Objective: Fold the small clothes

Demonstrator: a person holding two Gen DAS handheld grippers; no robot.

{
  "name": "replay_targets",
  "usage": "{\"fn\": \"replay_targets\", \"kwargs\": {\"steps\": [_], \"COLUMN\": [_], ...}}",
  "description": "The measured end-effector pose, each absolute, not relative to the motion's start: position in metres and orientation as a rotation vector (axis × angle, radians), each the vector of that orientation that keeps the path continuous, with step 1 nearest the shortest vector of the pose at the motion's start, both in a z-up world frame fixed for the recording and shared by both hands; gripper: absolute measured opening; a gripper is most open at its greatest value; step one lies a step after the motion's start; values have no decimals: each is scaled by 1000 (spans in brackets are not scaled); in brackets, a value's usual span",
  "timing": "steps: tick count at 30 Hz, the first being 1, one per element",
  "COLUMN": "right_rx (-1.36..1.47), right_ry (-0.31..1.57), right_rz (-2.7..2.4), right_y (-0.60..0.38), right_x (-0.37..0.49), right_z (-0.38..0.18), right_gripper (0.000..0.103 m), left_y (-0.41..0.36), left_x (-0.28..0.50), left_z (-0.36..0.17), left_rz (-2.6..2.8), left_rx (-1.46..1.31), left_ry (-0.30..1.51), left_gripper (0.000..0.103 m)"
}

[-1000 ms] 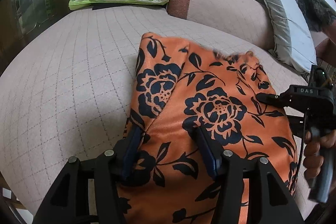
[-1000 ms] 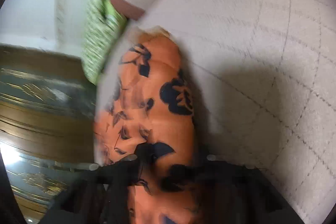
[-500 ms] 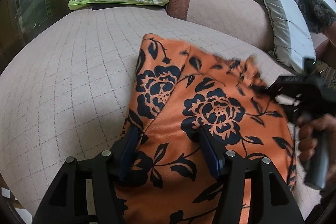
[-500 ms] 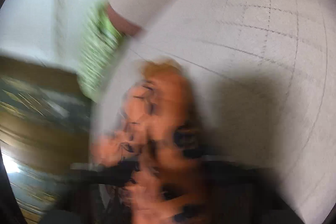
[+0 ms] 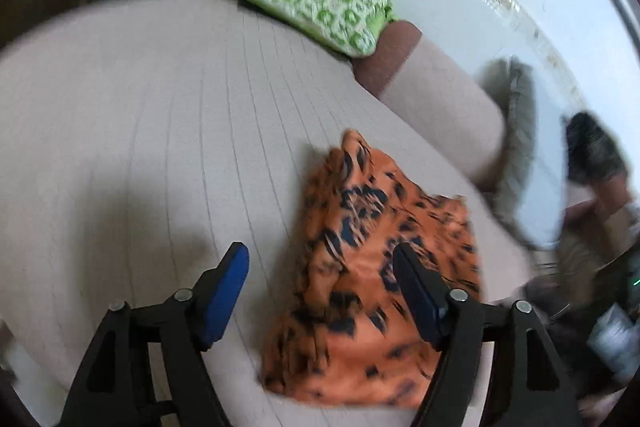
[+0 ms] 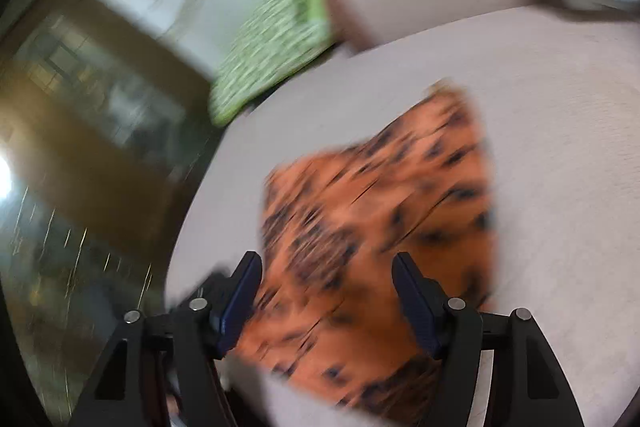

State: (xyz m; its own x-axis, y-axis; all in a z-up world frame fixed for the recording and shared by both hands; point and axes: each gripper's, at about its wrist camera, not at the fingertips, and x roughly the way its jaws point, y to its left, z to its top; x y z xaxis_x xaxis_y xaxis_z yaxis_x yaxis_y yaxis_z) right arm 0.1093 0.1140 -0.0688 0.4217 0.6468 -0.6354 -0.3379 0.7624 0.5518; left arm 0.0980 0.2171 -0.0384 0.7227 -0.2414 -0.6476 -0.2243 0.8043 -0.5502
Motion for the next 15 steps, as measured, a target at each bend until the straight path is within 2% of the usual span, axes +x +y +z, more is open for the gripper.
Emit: {"fn": "replay_targets", "kwargs": {"steps": [3, 6, 7, 8, 9, 13, 15], "right_rx": [311, 403, 440, 475, 509, 528, 505], "right_ry": [1094, 1054, 1065, 1083, 1100, 1104, 1102], "right_rz": [568, 604, 608, 615, 621, 643, 650], "right_y": [120, 104, 99, 95, 90, 89, 90], "right_x": [112, 113, 114, 117, 120, 124, 122], "right_z": [-118, -123, -123, -124, -125, -127, -126], "right_gripper": [71, 71, 71, 71, 70, 69, 68], "left_y": [220, 211, 210, 210, 208, 208, 218], "left_x": [96, 110, 112, 113, 114, 106, 107], "left_z": [-56, -87, -93, -93, -90, -89, -111], "left_rz": [-121, -190, -195, -182, -186, -198, -178], "left_rx": [-759, -827, -835, -824, -786, -795, -915], "left_ry": [868, 1037, 1056, 1047, 1055, 1045, 1118], "left_gripper": [87, 86, 83, 72, 22, 21, 27]}}
